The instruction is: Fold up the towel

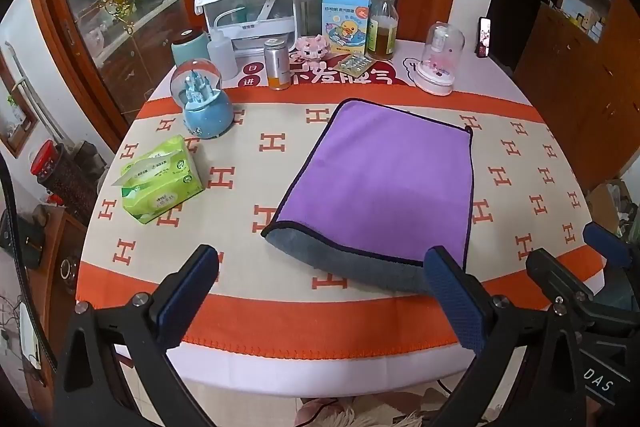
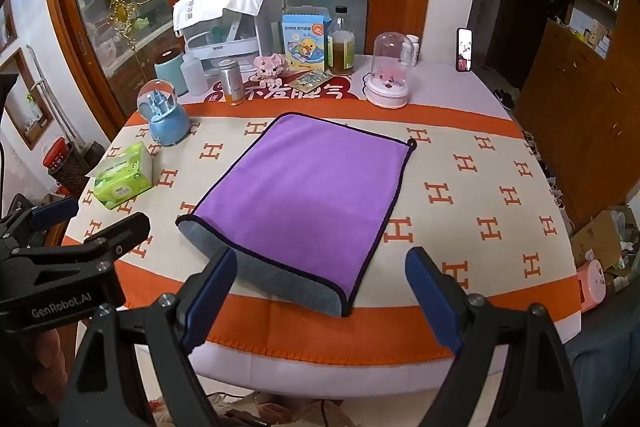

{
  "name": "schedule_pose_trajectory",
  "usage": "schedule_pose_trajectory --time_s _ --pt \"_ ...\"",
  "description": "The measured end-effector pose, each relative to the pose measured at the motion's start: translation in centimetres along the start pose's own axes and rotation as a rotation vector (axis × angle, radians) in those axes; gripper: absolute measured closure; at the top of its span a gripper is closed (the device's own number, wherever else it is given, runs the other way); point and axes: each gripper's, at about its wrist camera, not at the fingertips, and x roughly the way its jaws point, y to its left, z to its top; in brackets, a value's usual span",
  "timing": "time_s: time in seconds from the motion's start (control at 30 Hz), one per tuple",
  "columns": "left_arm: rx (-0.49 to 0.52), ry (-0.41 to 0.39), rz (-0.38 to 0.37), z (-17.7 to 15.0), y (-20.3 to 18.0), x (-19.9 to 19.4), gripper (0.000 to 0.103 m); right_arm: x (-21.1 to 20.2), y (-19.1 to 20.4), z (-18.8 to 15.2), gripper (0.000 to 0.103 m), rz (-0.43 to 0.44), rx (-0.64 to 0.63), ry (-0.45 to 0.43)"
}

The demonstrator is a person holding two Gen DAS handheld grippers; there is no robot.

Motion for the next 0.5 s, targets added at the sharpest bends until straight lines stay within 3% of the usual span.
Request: schedule_pose_trajectory --time_s 0.5 --pt "0.004 0.002 0.006 0.0 -0.01 -0.01 0.001 0.35 -0.39 0.13 0.016 -0.003 -0.003 -0.006"
